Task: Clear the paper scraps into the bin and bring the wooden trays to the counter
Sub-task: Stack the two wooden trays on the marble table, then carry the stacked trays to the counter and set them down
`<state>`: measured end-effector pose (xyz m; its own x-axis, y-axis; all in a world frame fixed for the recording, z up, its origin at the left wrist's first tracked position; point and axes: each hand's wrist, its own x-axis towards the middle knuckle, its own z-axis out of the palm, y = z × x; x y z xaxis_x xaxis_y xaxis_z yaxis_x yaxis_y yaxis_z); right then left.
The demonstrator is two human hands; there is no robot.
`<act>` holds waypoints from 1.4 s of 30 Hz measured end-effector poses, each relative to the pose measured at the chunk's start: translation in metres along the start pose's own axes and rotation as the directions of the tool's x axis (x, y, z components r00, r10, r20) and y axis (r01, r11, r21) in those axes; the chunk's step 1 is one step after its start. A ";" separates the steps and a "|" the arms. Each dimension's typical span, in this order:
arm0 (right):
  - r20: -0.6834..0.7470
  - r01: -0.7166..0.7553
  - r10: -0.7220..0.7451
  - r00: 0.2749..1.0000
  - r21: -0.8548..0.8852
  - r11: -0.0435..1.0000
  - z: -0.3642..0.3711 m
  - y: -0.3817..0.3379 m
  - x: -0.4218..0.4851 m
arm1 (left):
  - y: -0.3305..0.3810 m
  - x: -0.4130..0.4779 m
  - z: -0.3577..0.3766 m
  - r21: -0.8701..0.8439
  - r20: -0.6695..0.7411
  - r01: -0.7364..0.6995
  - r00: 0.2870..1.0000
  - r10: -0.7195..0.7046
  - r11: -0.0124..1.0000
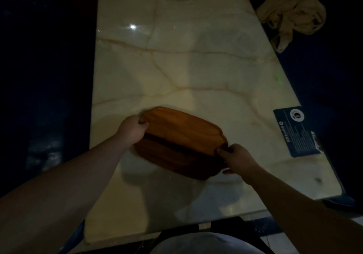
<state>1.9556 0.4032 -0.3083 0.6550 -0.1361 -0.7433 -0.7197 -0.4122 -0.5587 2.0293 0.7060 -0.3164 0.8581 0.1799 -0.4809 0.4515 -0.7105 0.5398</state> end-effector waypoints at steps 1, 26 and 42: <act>-0.024 0.017 -0.017 1.000 0.018 1.000 -0.005 -0.004 0.002 | 0.000 -0.007 -0.002 -0.038 -0.014 -0.007 1.000 0.007 0.999; 0.267 0.888 -0.854 0.446 -0.009 0.461 -0.073 -0.178 -0.086 | 0.089 -0.316 -0.032 -0.655 -0.693 -0.166 0.520 -0.499 0.737; 0.770 0.939 -0.634 -0.073 0.268 0.217 0.052 -0.046 -0.370 | 0.036 -0.696 0.051 -0.683 -0.722 -0.127 -0.031 -0.691 0.719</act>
<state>1.7340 0.5191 -0.0266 0.2310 0.9648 0.1256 0.3970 0.0243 -0.9175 1.4361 0.5209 0.0021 -0.1617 0.9768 0.1403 0.3825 -0.0690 0.9214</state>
